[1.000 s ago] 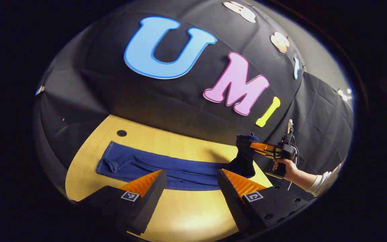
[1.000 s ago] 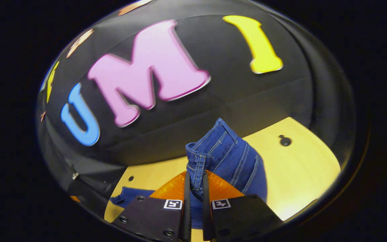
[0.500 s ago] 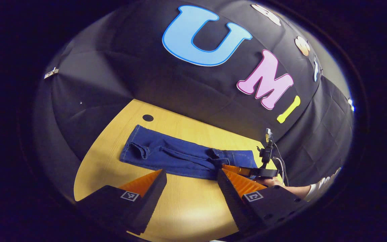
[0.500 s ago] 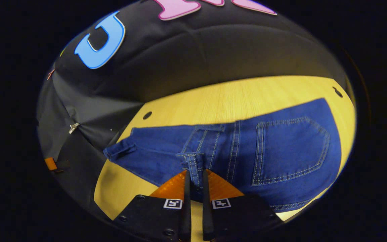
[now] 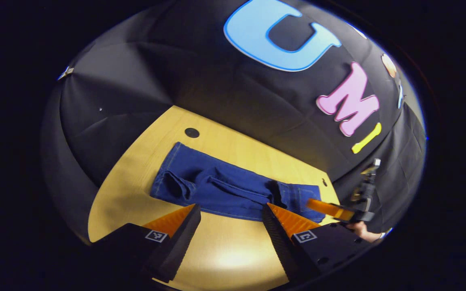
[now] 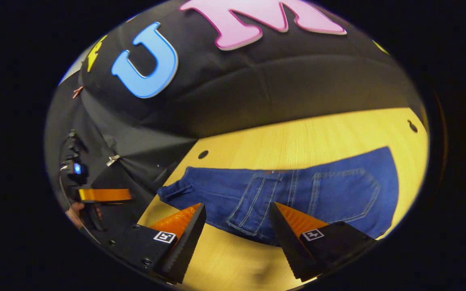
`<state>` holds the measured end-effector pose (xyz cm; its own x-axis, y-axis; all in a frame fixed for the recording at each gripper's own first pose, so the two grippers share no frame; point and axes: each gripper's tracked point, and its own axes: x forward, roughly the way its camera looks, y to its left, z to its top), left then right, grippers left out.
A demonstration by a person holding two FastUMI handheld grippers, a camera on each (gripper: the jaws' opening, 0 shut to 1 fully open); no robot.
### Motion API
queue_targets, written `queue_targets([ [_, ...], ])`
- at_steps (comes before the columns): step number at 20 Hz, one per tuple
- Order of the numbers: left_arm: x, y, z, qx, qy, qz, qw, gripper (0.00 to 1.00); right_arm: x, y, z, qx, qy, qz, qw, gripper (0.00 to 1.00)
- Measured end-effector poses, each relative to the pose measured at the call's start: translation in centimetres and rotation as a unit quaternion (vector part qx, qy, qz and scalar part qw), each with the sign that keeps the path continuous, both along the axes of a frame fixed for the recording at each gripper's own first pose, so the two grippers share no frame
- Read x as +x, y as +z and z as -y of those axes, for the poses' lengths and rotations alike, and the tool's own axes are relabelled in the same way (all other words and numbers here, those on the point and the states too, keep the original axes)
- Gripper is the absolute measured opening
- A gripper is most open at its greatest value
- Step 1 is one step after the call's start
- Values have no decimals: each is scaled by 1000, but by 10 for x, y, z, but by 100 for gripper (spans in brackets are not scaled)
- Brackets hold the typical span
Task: Grasp the waist and the cuffs of the jeans and fold them to make the two legs overlap; first hold the waist and fold one-third of the jeans toward the cuffs, then hold the cuffs and fold the remaining one-third in the same direction to finish folding.
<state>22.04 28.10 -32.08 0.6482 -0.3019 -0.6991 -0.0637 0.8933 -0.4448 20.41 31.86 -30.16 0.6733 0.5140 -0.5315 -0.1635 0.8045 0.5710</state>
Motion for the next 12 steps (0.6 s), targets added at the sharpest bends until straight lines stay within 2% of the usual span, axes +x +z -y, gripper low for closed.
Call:
queue_targets([
  [2, 22, -20, -22, 42, -1, -21, 999, 97, -11, 25, 22, -12, 12, 26, 1000, 96],
  [4, 53, -37, -31, 51, -15, -21, 998, 97, -22, 30, 45, -17, 5, 27, 999, 96],
  [6, 77, -71, -64, 120, -16, -60, 991, 93, -31, 16, 70, -19, -23, 5, 1000, 96],
  [7, 87, -91, -79, 151, -18, -78, 985, 97, -37, 9, 82, -23, -38, -7, 999, 96],
  [8, 91, -107, -86, 156, -25, -95, 983, 97, -45, 3, 94, -27, -51, -17, 998, 96],
  [10, 95, -121, -70, 141, -44, -122, 981, 97, -59, -7, 108, -35, -65, -31, 997, 96],
  [12, 102, -137, -67, 128, -62, -129, 981, 96, -71, -14, 119, -39, -74, -49, 995, 96],
])
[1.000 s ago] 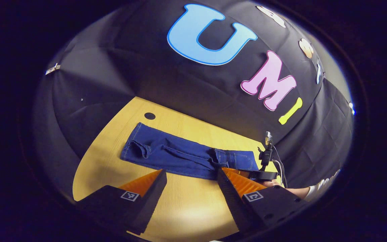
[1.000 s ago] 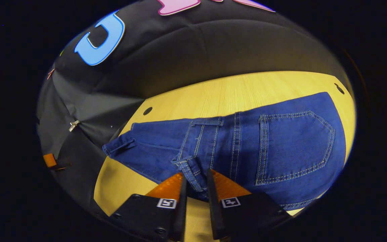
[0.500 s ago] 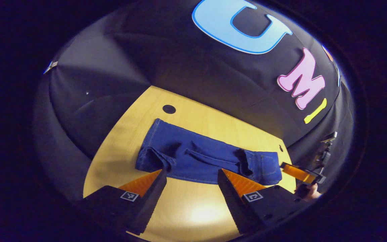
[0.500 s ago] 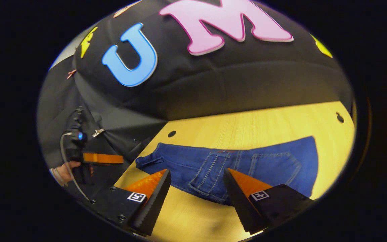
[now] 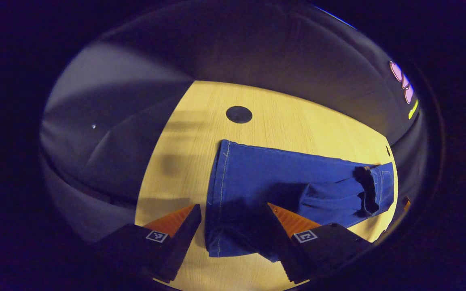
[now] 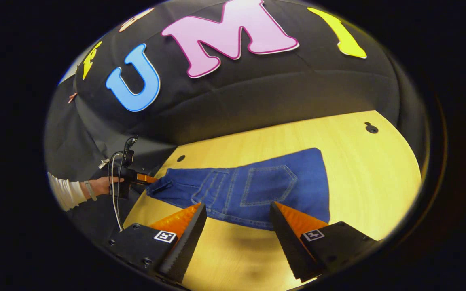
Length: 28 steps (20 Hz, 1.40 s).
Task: Grasp the waist and the cuffs of the jeans and fold them to make the two legs overlap; first hold the waist and fold one-third of the jeans toward the cuffs, then hold the cuffs and fold the remaining one-third in the same direction to finish folding.
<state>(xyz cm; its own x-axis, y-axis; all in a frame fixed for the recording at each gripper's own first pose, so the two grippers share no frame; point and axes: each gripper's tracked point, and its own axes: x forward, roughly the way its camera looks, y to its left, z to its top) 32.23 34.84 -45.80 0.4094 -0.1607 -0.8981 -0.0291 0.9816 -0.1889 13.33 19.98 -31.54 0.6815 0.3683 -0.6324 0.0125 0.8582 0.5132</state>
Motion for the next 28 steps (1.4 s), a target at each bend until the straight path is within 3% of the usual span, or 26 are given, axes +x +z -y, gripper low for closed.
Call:
queue_targets([
  [1, -5, -4, 5, -10, -4, -13, 1000, 96, -3, -3, 5, 1, -8, -7, 1000, 96],
  [3, 0, -10, 1, 15, -14, -12, 1000, 98, -6, -7, 14, 3, -23, -14, 1000, 96],
  [5, -4, -15, 0, 46, -20, -32, 998, 85, -6, -6, 16, 4, -30, -14, 999, 97],
  [6, -6, -16, -5, 69, -26, -36, 997, 84, -5, -6, 15, 4, -30, -15, 999, 96],
  [7, -4, -17, -4, 77, -34, -30, 996, 71, -4, -6, 14, 7, -30, -14, 999, 96],
  [8, -3, -14, 0, 74, -36, -30, 996, 65, -5, -4, 13, 9, -30, -14, 999, 96],
  [10, 0, -15, 4, 85, -14, -24, 996, 18, -4, -3, 13, 10, -30, -12, 999, 96],
  [11, 2, -16, 3, 94, -8, -27, 995, 8, -5, -2, 15, 9, -30, -10, 999, 96],
  [13, -1, -16, 5, 100, -19, -32, 994, 7, -6, 0, 19, 5, -30, -6, 1000, 96],
  [19, -10, 18, 28, 36, -31, -42, 998, 6, -11, 4, 30, -2, -29, 4, 1000, 96],
  [25, 1, 125, 115, -65, -32, -8, 997, 6, -9, 16, 40, 19, -36, 16, 999, 96],
  [28, 9, 164, 152, -58, -67, 15, 996, 6, -8, 25, 57, 22, -48, 28, 998, 96],
])
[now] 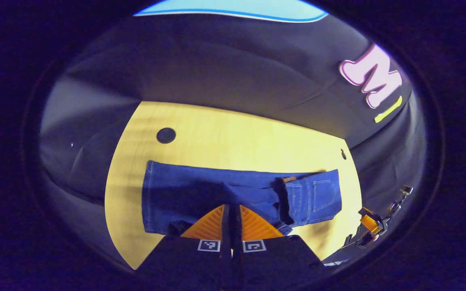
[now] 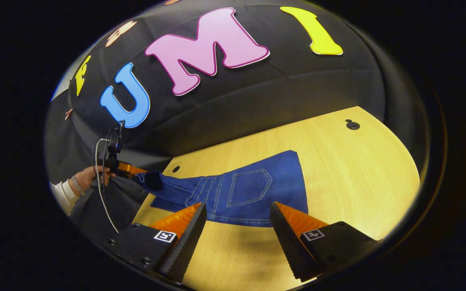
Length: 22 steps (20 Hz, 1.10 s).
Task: Grasp the waist and the cuffs of the jeans and fold them to make the two legs overlap; first hold the waist and fold one-third of the jeans toward the cuffs, then hold the cuffs and fold the remaining one-third in the same direction to finish folding.
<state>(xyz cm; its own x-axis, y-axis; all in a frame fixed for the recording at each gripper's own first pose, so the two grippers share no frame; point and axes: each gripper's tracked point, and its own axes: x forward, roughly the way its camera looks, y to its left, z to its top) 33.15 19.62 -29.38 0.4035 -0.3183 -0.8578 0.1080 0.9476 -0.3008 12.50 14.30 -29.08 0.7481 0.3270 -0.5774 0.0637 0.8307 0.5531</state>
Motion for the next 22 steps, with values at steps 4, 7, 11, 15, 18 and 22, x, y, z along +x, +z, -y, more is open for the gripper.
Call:
queue_targets([
  [4, 11, -4, 6, 7, 18, -17, 1000, 6, -6, 3, 24, -5, -10, 8, 1000, 96],
  [7, 13, -39, -36, 15, 69, -44, 997, 6, -14, 4, 39, -10, -18, 8, 1000, 96],
  [11, 9, -98, -96, 51, 131, -90, 986, 6, -31, -7, 50, -25, -19, -9, 999, 96],
  [15, -11, -148, -117, 71, 134, -135, 979, 6, -33, -10, 52, -30, -25, -21, 999, 96],
  [18, -24, -167, -133, 89, 119, -164, 975, 12, -31, -8, 48, -31, -25, -21, 999, 96],
  [22, -40, -183, -127, 69, 126, -202, 969, 47, -30, -11, 42, -32, -25, -28, 999, 96],
])
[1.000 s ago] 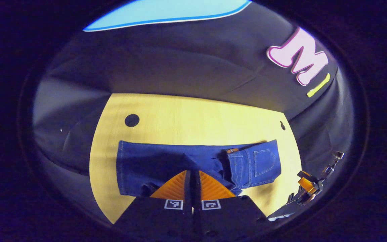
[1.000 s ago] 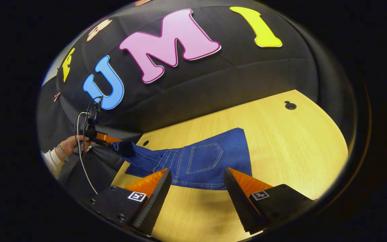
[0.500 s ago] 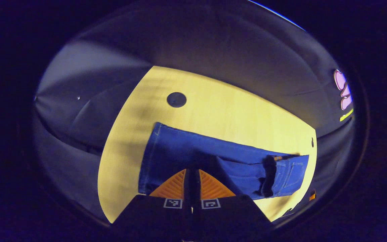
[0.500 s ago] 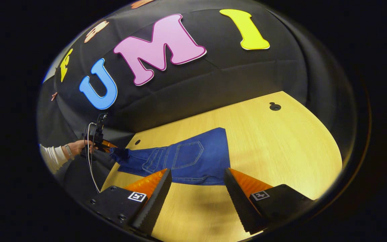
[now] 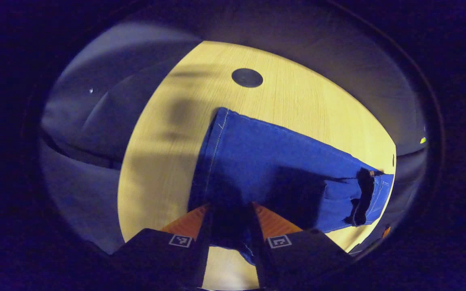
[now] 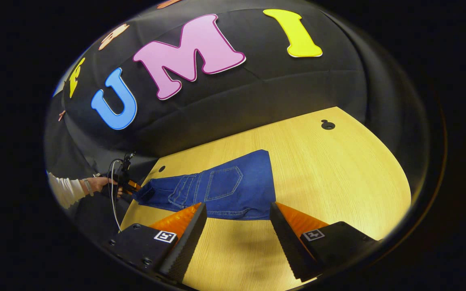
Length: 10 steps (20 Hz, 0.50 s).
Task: Grasp the waist and the cuffs of the jeans and fold them to make the two legs overlap; first hold the waist and fold one-third of the jeans toward the cuffs, then hold the cuffs and fold the remaining one-third in the same direction to finish folding.
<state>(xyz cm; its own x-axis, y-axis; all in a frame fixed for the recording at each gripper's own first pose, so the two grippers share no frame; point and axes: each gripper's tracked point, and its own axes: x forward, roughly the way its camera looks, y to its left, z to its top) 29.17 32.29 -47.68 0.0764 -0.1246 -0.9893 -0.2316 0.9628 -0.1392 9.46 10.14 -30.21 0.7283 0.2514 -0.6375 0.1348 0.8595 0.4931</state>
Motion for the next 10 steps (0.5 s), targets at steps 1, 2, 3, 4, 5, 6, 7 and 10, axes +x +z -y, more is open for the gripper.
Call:
queue_targets([
  [1, 5, -3, -3, 7, 5, 9, 1000, 65, 0, 0, -1, -1, 1, -1, 1000, 96],
  [2, 9, -5, -5, 13, 7, 18, 1000, 84, -1, 0, -3, -2, 1, -1, 1000, 96],
  [3, 11, -6, -7, 23, 0, 21, 1000, 84, -1, -1, -4, -2, 2, -3, 1000, 96],
  [4, 12, -7, -8, 33, -7, 22, 999, 83, -2, -3, -5, -3, 3, -5, 1000, 96],
  [5, 13, -6, -8, 43, -12, 20, 999, 84, -1, -4, -4, -5, 3, -7, 1000, 96],
  [6, 17, -4, -9, 56, -17, 25, 998, 84, -2, -5, -4, -6, 3, -8, 1000, 96],
  [7, 24, -3, -15, 75, -28, 37, 996, 86, -1, -5, -4, -5, 2, -8, 1000, 96],
  [10, 30, -3, -23, 96, -52, 43, 993, 98, 1, -6, 0, -5, -1, -9, 1000, 96],
])
